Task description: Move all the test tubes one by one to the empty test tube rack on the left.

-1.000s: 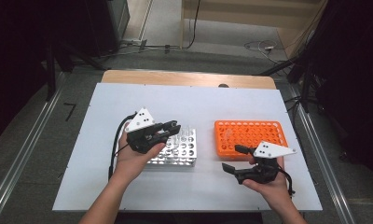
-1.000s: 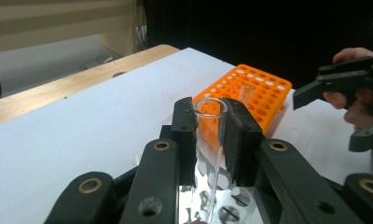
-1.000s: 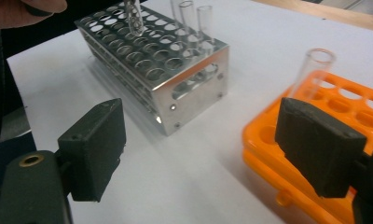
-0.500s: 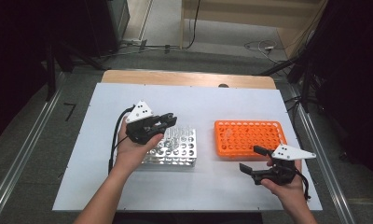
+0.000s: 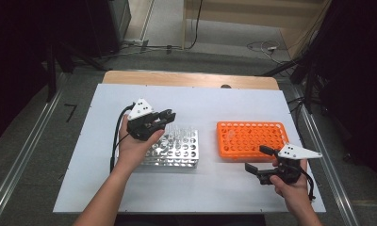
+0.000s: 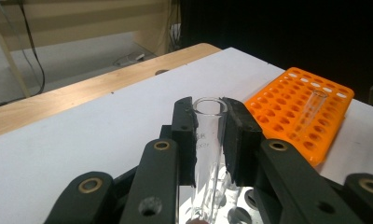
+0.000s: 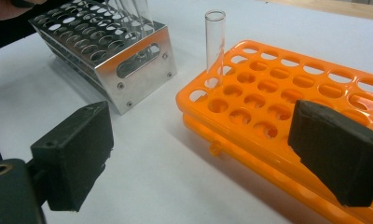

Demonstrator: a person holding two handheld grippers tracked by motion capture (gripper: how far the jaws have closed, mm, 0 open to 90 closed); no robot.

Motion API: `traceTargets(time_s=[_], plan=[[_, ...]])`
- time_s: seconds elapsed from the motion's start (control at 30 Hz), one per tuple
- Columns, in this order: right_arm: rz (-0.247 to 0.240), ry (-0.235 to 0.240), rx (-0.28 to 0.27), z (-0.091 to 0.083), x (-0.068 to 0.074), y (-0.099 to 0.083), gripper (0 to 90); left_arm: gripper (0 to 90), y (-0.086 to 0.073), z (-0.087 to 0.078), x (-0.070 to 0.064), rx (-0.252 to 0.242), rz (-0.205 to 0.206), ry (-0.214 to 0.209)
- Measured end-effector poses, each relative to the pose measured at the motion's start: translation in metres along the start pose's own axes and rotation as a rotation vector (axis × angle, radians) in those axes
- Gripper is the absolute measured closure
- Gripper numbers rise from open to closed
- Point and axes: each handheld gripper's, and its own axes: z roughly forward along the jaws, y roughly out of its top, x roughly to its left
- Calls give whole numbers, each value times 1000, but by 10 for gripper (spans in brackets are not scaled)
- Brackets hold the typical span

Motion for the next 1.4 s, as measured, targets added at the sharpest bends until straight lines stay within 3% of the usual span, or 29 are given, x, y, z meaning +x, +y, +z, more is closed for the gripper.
traceTargets(time_s=[0.17,1.0,1.4], plan=[[0,1,-1,0,0,0,0,763,-4,5,1,13,0,10],[-9,20,5,3,4,-1,0,759,-24,11,-4,93,15,29],[-9,20,13,5,5,-1,0,744,-24,10,-1,139,-25,0]])
